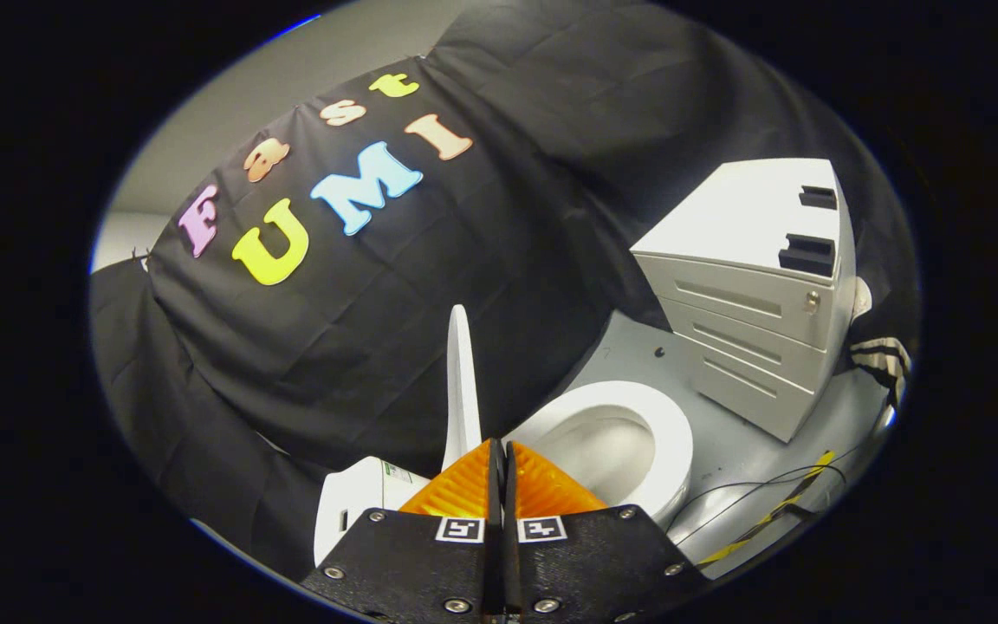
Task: Open the toilet lid.
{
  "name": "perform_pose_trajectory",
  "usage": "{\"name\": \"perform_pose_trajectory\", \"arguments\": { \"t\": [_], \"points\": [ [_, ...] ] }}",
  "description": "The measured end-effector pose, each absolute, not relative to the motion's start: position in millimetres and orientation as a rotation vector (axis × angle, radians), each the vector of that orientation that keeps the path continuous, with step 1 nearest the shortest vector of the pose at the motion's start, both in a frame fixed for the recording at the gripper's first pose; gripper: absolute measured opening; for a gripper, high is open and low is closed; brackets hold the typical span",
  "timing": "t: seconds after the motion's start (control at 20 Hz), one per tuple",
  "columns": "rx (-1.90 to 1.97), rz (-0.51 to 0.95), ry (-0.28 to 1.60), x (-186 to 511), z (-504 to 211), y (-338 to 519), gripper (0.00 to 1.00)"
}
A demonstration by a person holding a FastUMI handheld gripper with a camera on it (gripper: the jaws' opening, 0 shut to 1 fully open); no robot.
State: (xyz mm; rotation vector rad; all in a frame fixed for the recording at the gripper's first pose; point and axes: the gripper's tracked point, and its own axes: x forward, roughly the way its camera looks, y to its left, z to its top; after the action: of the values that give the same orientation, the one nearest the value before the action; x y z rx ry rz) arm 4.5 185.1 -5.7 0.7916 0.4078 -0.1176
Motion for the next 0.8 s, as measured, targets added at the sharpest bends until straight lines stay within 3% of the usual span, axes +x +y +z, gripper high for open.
{"name": "perform_pose_trajectory", "arguments": {
  "t": [0.8],
  "points": [
    [0.442,0.013,0.275,1,74,279,0.00]
  ]
}}
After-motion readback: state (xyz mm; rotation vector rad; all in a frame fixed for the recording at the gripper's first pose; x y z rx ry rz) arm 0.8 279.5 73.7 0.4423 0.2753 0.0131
